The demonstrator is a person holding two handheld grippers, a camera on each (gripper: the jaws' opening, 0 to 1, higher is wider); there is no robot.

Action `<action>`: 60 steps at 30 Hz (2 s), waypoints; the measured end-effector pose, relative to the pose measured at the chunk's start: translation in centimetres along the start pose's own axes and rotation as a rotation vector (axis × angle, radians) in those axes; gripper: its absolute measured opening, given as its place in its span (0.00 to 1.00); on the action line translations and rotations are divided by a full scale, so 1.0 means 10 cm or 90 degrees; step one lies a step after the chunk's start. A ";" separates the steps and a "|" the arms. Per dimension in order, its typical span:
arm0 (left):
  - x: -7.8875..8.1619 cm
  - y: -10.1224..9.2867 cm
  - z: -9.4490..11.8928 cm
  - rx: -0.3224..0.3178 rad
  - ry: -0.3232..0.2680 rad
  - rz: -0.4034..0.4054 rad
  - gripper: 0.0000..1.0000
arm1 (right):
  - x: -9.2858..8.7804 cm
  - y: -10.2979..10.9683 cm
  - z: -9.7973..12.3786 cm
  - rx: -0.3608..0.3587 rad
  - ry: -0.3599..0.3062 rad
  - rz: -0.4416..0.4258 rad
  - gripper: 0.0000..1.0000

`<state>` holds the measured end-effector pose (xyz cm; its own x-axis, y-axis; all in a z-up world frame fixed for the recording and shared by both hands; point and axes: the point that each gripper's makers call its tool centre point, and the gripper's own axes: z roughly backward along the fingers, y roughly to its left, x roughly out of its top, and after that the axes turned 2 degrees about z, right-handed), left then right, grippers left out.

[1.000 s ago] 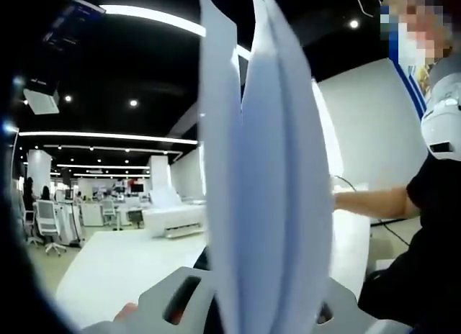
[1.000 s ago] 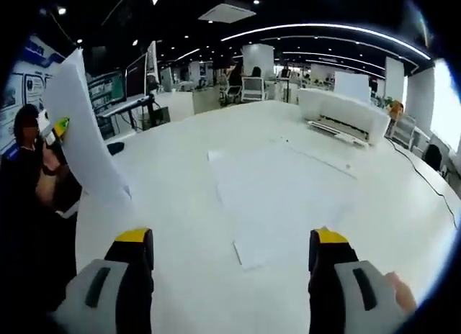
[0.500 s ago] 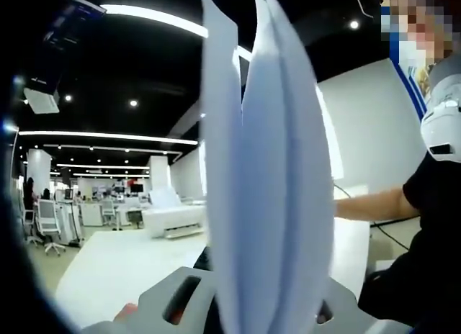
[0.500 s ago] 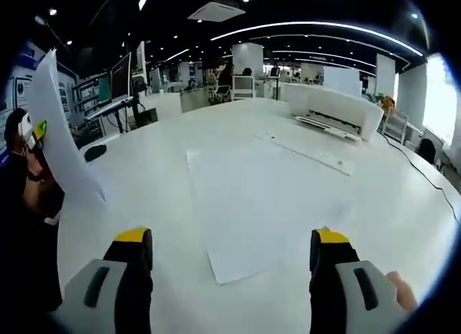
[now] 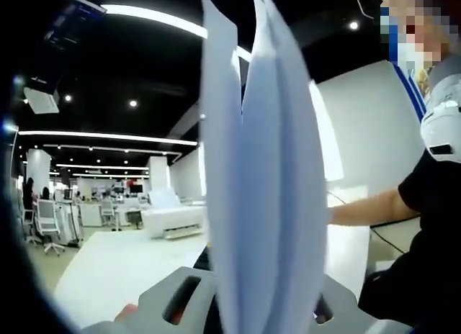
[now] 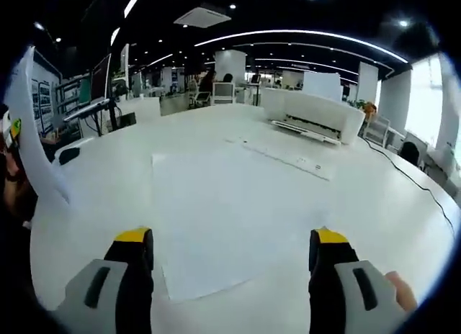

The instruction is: Organize the stack of printing papers by aligning and flattening the scattered papers on the table

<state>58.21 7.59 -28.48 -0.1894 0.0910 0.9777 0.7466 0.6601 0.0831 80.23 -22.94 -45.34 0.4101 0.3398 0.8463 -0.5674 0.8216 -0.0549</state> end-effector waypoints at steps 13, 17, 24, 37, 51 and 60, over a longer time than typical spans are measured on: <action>0.00 0.01 -0.01 -0.001 -0.001 0.004 0.06 | -0.01 -0.35 -0.21 -0.075 -0.048 -0.071 0.84; 0.00 0.02 -0.01 -0.001 -0.002 0.004 0.06 | -0.02 -0.43 -0.22 -0.097 -0.071 -0.097 0.83; 0.00 0.02 0.00 0.000 0.000 0.002 0.06 | -0.01 -0.54 -0.28 -0.133 -0.106 -0.136 0.83; -0.01 0.03 -0.02 0.000 0.003 0.002 0.06 | -0.10 -0.62 -0.40 -0.153 -0.094 -0.143 0.81; -0.01 0.05 -0.02 0.005 0.002 0.001 0.06 | -0.10 -0.65 -0.49 -0.170 -0.091 -0.108 0.78; -0.02 0.06 -0.01 0.005 -0.001 0.004 0.06 | -0.09 -0.71 -0.50 -0.168 -0.101 -0.106 0.57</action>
<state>58.76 7.88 -28.58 -0.1851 0.0963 0.9780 0.7430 0.6651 0.0751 87.47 -26.77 -48.32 0.3543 0.1323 0.9257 -0.2888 0.9570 -0.0263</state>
